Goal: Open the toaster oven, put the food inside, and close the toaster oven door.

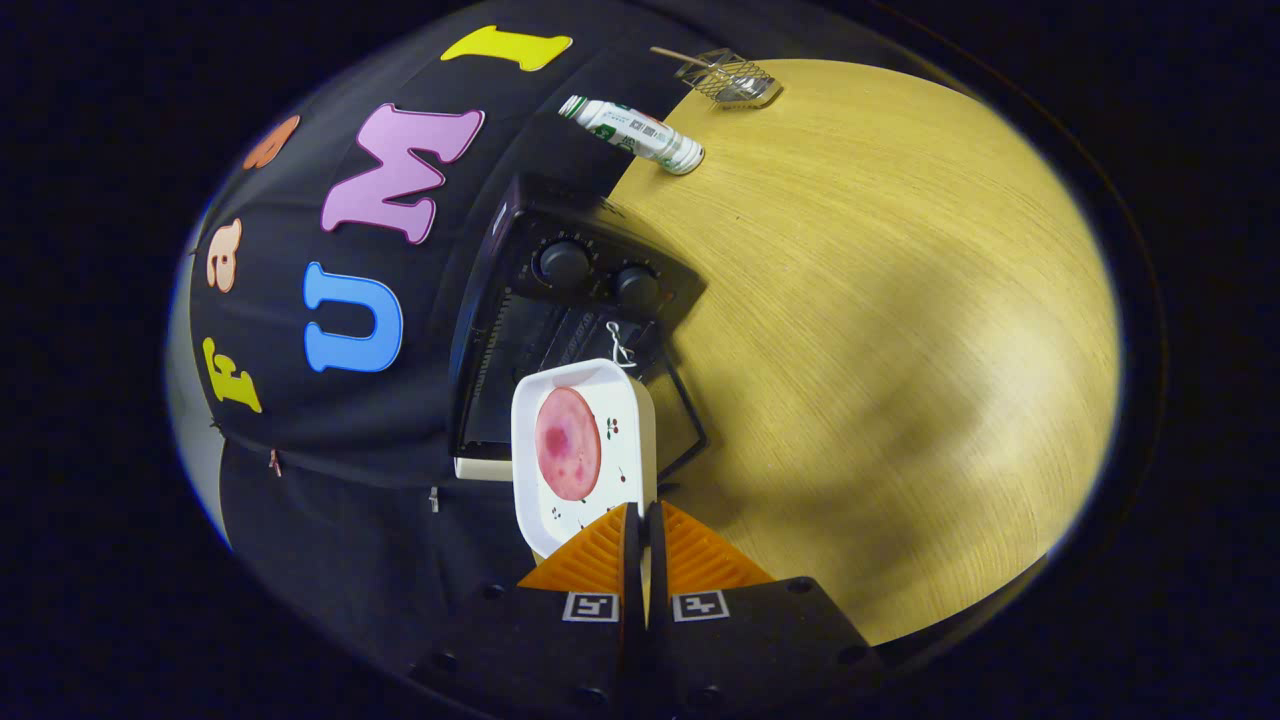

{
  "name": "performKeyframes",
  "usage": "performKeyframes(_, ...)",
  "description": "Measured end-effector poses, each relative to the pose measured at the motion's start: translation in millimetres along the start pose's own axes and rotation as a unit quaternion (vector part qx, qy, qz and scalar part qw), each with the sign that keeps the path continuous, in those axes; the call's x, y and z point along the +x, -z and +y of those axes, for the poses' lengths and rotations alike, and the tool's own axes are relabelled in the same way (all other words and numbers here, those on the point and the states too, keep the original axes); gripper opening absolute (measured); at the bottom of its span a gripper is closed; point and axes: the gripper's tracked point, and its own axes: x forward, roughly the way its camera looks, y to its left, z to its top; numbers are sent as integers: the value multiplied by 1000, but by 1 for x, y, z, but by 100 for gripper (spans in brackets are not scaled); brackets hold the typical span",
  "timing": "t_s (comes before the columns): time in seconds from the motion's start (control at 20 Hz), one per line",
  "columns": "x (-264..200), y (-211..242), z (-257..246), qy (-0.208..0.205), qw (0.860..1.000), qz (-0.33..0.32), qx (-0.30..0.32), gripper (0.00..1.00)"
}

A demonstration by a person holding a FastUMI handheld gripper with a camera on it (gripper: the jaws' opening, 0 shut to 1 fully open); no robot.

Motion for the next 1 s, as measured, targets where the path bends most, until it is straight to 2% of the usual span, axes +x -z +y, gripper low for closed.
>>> performKeyframes(0.15,30,2,9,12,1000,-14,-6,5)
performKeyframes(0.45,83,-13,43,0,998,-53,31,5)
performKeyframes(0.8,137,-40,64,1,987,-108,120,5)
performKeyframes(1.0,159,-53,70,10,981,-135,138,5)
